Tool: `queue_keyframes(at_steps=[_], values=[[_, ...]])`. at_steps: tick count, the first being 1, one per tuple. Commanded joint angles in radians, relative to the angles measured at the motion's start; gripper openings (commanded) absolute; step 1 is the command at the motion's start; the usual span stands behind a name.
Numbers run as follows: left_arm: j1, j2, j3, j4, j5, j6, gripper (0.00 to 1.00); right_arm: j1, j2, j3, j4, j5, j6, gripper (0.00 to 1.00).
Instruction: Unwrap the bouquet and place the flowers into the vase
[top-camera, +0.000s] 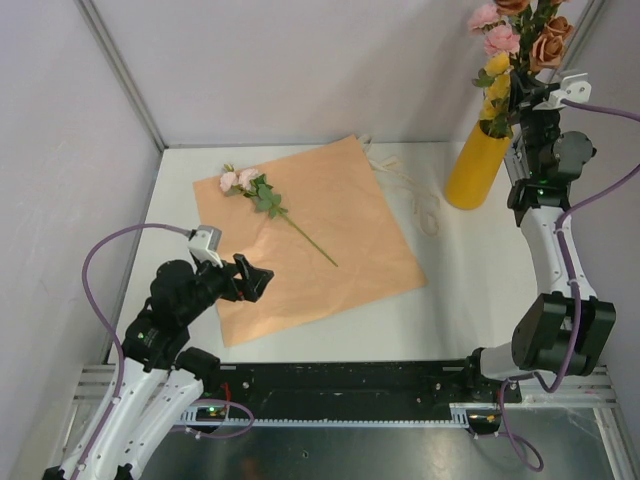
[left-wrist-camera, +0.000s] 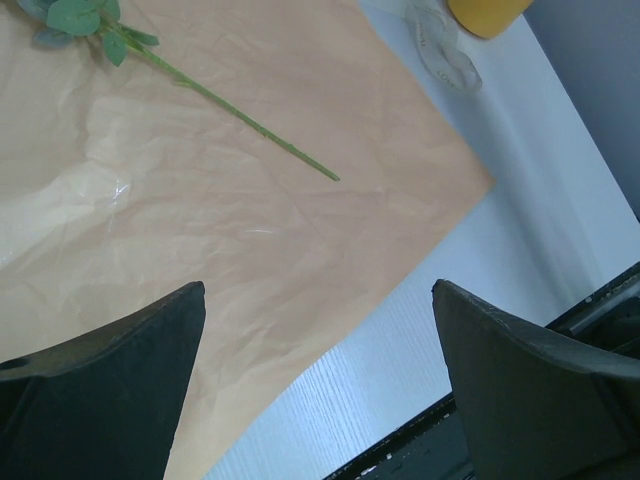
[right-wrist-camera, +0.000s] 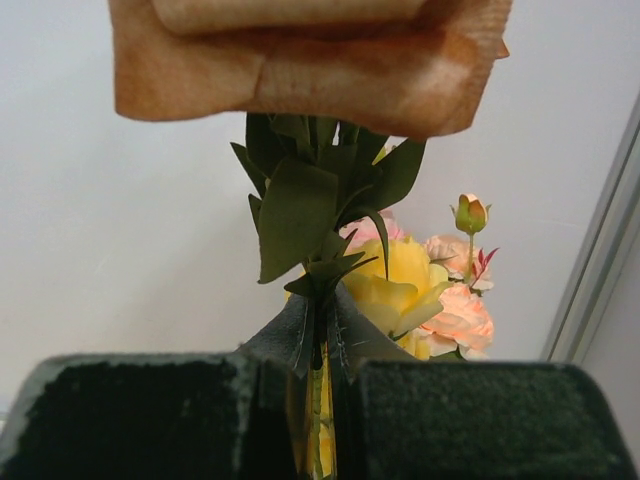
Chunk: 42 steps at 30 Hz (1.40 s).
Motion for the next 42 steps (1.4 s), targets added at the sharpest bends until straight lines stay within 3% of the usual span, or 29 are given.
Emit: queue_keyframes(at_steps=[1,17,36,42], values=[[-0.005,-0.021,0.021,0.008,-0.020,0.028,1.00,-0.006,0.031,0.025,0.124,-0.051,0.011,0.00],[-0.005,-0.035,0.019,0.008,-0.018,0.028,1.00,0.050,0.082,-0.042,0.104,-0.044,-0.154,0.00],[-0.005,-0.048,0.018,0.005,-0.022,0.029,1.00,0.051,0.192,-0.094,0.041,0.070,-0.147,0.00],[-0.005,-0.052,0.019,0.005,-0.026,0.030,1.00,0.057,0.193,-0.120,-0.014,0.180,-0.113,0.01]])
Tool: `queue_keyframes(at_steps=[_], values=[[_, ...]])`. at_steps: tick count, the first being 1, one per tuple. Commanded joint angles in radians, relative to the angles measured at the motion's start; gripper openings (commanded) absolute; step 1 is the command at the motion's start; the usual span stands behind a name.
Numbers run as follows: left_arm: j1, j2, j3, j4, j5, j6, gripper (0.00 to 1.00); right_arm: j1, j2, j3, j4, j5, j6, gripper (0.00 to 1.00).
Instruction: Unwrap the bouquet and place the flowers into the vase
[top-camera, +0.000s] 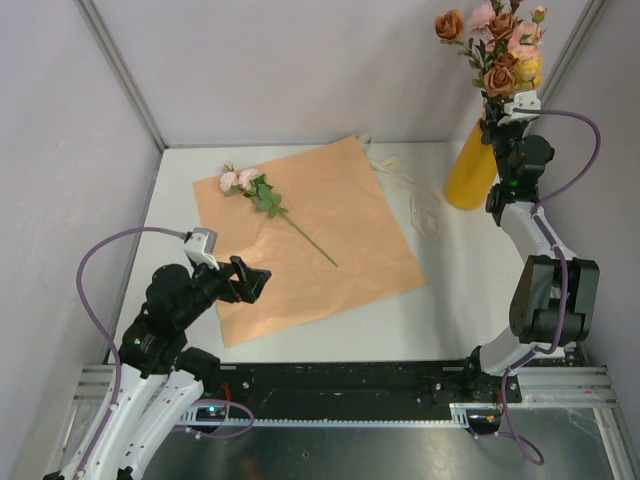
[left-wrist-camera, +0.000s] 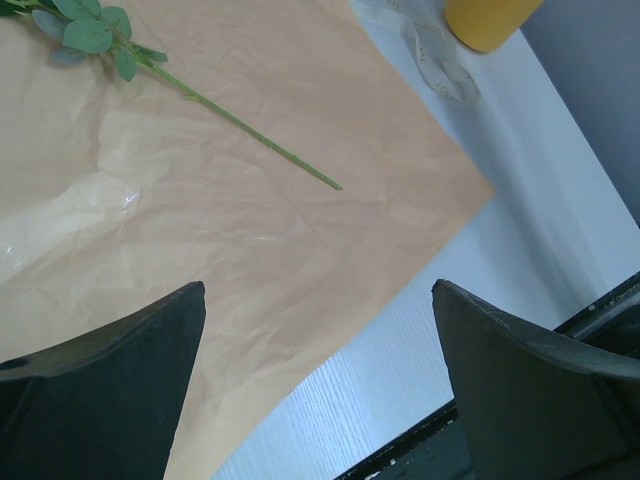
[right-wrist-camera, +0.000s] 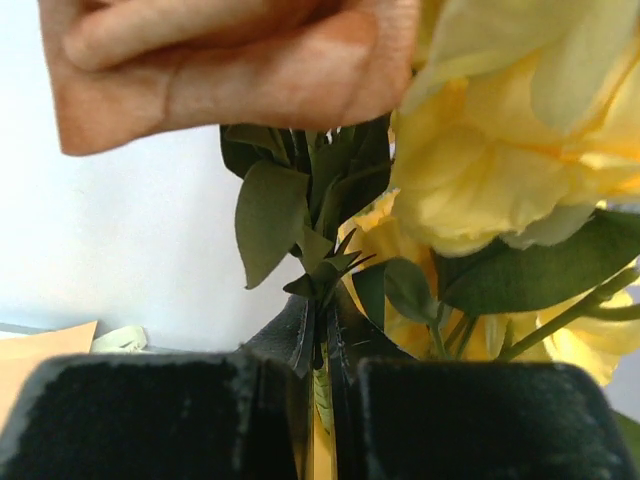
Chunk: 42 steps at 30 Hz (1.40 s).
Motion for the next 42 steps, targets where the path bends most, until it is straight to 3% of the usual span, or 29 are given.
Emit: queue_keyframes(at_steps=[1,13,22,30,35,39,42], values=[[-0.005,-0.014,0.018,0.013,-0.008,0.022,1.00,0.006,0.004,-0.026,-0.054,0.099,0.032,0.02],[-0.005,-0.029,0.018,0.012,-0.010,0.025,1.00,0.061,-0.051,-0.045,-0.199,0.195,0.049,0.25],[-0.004,-0.030,0.017,0.012,-0.012,0.025,1.00,0.114,-0.189,-0.045,-0.393,0.279,0.104,0.53],[-0.005,-0.028,0.018,0.011,-0.016,0.022,1.00,0.181,-0.274,-0.042,-0.453,0.290,0.050,0.66],[-0.005,-0.036,0.015,0.012,-0.027,0.017,1.00,0.199,-0.268,-0.008,-0.399,0.330,0.004,0.68],[-0.004,-0.039,0.014,0.011,-0.030,0.014,1.00,0.203,-0.249,0.039,-0.377,0.319,-0.010,0.55],[-0.006,-0.035,0.014,0.012,-0.035,0.014,1.00,0.216,-0.270,0.071,-0.394,0.251,0.012,0.51]])
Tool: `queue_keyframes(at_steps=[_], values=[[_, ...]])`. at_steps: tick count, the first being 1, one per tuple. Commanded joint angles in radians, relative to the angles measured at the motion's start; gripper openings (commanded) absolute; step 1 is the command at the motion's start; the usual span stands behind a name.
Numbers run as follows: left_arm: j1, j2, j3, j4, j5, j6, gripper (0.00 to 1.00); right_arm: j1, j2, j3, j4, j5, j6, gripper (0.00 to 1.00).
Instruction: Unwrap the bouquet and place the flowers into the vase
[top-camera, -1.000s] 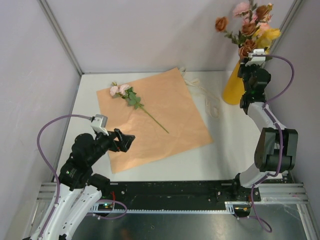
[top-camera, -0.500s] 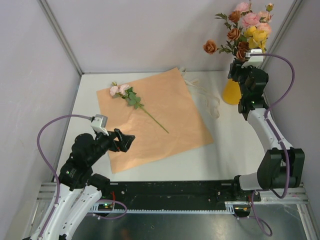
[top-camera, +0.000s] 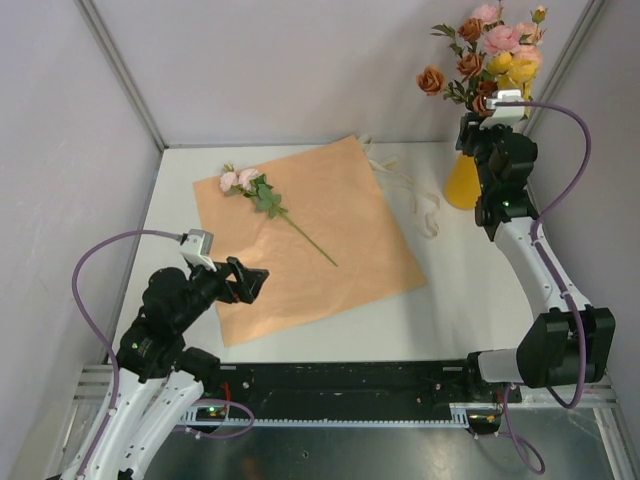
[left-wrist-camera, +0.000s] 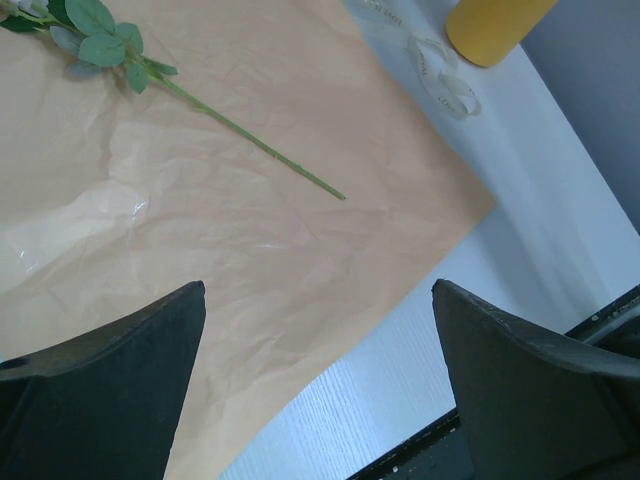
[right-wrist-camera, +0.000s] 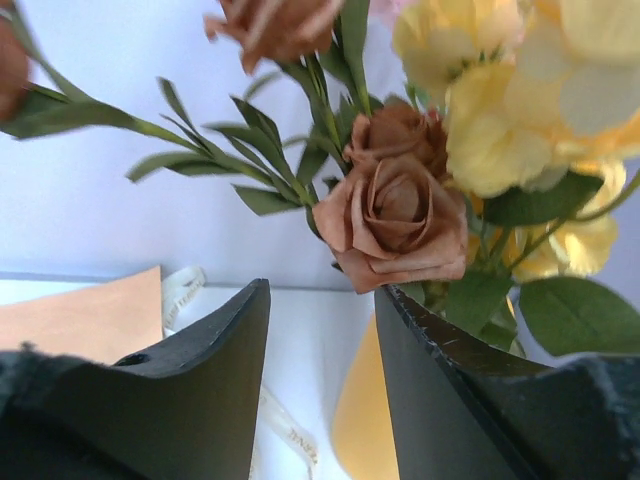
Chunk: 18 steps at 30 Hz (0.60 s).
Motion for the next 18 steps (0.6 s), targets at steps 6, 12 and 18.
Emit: queue_keyframes(at_steps=[6,12,18], values=[[-0.005,0.001,0.013,0.012,-0.023,0.008,1.00,0.026,-0.068,0.105,0.089,-0.123,0.028,0.51],[-0.005,0.007,0.013,0.013,-0.029,0.009,1.00,-0.011,0.001,0.180,0.082,-0.148,0.036,0.51],[-0.006,0.009,0.017,0.003,-0.052,0.020,1.00,-0.038,0.085,0.214,0.000,-0.108,0.038,0.49]])
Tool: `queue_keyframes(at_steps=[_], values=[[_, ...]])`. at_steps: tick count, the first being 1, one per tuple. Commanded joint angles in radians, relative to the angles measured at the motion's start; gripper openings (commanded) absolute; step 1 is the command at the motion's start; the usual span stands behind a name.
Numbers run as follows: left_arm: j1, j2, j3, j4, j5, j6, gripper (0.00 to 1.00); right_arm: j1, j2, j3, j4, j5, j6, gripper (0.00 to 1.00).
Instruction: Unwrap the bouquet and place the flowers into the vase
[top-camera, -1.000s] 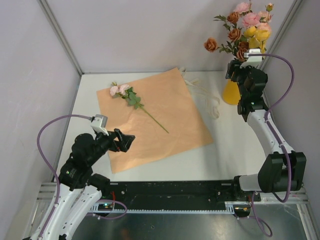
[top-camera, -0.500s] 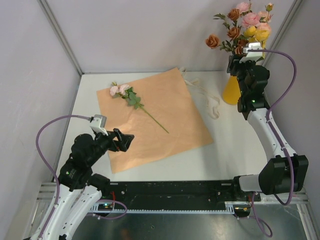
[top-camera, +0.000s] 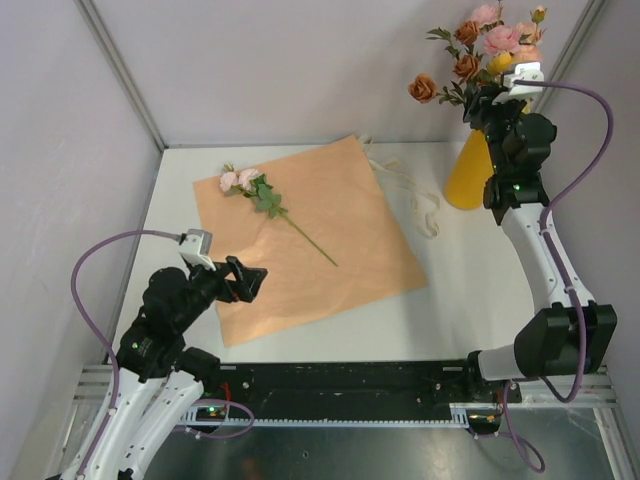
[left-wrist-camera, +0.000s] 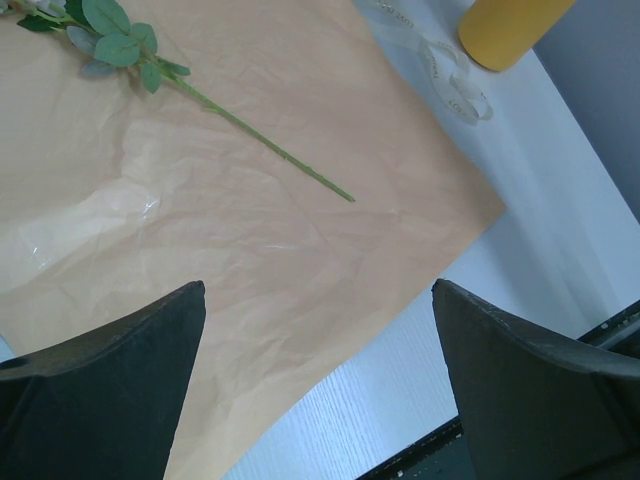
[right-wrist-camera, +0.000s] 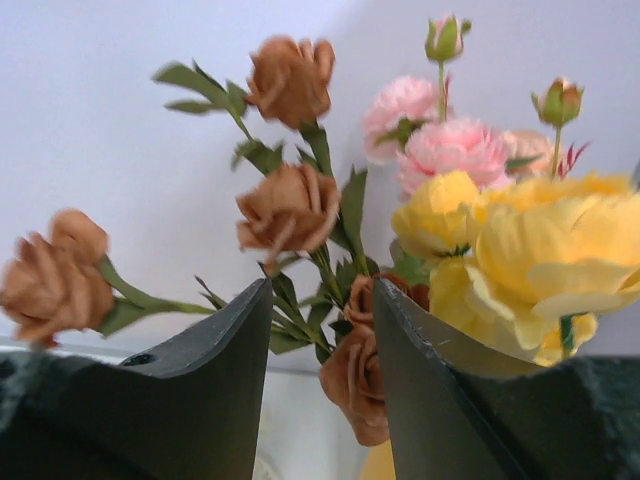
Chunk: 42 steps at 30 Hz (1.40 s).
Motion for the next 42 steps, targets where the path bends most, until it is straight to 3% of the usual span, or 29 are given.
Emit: queue_keyframes(at_steps=[1,8,15,23,28,32,42], values=[[-0.005,0.007,0.018,0.004,-0.032,0.020,1.00,-0.016,0.063,0.025,-0.063,0.036,0.006,0.48],[-0.004,0.029,0.057,-0.009,-0.077,0.003,1.00,-0.032,0.097,-0.022,-0.094,0.161,0.003,0.43],[-0.003,0.097,0.120,-0.022,-0.211,-0.051,1.00,-0.025,0.037,-0.023,-0.141,0.211,-0.002,0.43],[0.000,0.328,0.242,-0.026,-0.332,-0.179,1.00,0.034,-0.140,-0.056,-0.384,0.071,0.056,0.61],[0.005,0.455,0.319,-0.025,-0.397,-0.252,1.00,0.160,-0.243,-0.144,-0.457,0.110,0.152,0.63],[0.007,0.505,0.377,-0.023,-0.342,-0.152,1.00,0.282,-0.249,-0.210,-0.465,0.118,0.293,0.59],[0.009,0.277,0.216,-0.024,-0.319,-0.071,1.00,0.578,0.080,-0.244,-0.310,0.121,0.385,0.54]])
